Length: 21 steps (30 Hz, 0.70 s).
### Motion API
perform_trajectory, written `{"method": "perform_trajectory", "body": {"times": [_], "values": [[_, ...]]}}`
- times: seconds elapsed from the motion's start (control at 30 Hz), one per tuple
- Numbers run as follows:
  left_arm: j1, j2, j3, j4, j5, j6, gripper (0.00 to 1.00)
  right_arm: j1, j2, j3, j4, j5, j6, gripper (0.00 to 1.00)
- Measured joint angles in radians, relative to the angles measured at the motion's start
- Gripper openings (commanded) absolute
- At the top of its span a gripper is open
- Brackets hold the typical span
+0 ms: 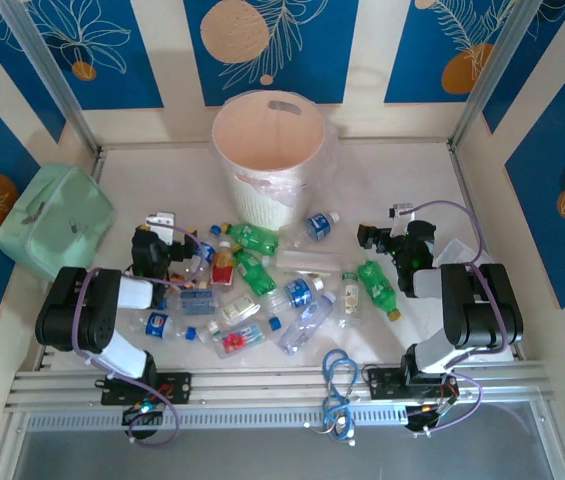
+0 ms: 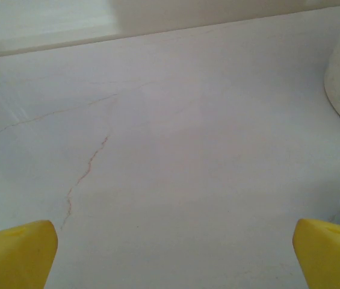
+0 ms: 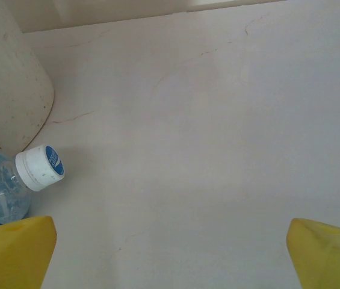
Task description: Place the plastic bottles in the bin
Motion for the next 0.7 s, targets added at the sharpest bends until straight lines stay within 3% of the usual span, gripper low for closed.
{"method": "perform_trajectory", "body": {"times": [0.7], "values": [[0.000,0.000,0.000,0.000,0.001,0.000,1.00,0.000,0.000,0.000,0.000,-0.011,0.000,0.99]]}}
